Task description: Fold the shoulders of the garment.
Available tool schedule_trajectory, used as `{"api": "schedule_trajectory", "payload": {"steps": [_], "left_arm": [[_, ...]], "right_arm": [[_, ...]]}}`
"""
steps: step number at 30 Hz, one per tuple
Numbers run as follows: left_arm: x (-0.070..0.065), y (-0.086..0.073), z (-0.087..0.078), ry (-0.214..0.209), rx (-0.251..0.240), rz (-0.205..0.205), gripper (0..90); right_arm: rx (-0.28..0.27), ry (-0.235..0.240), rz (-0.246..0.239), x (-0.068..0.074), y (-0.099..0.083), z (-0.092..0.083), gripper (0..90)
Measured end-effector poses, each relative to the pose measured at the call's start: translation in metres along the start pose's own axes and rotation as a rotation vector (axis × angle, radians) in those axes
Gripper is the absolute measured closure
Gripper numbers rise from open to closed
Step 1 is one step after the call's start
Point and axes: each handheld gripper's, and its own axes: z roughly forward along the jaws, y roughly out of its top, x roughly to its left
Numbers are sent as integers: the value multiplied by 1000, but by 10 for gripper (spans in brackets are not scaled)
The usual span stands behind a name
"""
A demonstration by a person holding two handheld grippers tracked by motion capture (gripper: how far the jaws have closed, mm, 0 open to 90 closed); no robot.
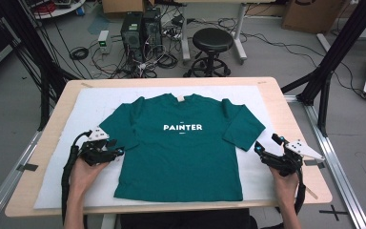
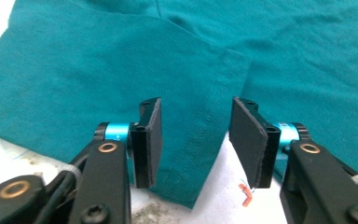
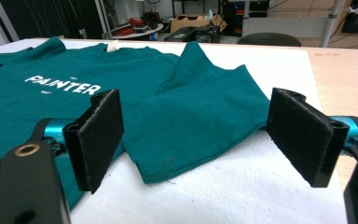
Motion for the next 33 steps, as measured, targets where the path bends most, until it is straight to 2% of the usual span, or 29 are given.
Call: {"api": "schedule_trajectory", "payload": {"steps": [4, 6, 10, 14, 19, 22, 23, 24, 29, 30, 31, 32, 33], "left_arm": [[1, -3, 6, 9, 43, 1, 555], [2, -4, 6, 4, 27, -15, 566], [2, -6, 6, 18, 14, -17, 599], [-4, -7, 7, 36, -2, 34, 733], [-6, -7, 8, 55, -9, 34, 840], [-3, -9, 7, 46, -29, -18, 853], [-3, -9, 7, 46, -29, -18, 855], [-1, -10, 7, 43, -40, -45, 856], [1, -10, 7, 26, -48, -74, 858], [2, -10, 5, 13, -74, -102, 858], [2, -9, 3, 4, -95, -116, 858], [2, -9, 3, 4, -95, -116, 858], [2, -8, 1, -6, -121, -131, 858]], "right_arm": [[5, -2, 1, 0, 0, 1, 195], [7, -3, 0, 0, 0, 1, 195], [8, -3, -3, 0, 0, 1, 195], [19, -8, 1, 0, 1, 2, 195], [26, -13, -7, 1, 1, 2, 195], [25, -13, -7, 1, 1, 2, 195], [25, -13, -7, 1, 1, 2, 195], [25, -14, -8, 1, 1, 2, 195], [26, -14, -6, 1, 1, 2, 195], [27, -14, -6, 1, 1, 2, 195], [27, -13, -5, 1, 1, 2, 195], [26, -14, -6, 1, 1, 3, 195], [26, -14, -6, 1, 1, 2, 195]]}}
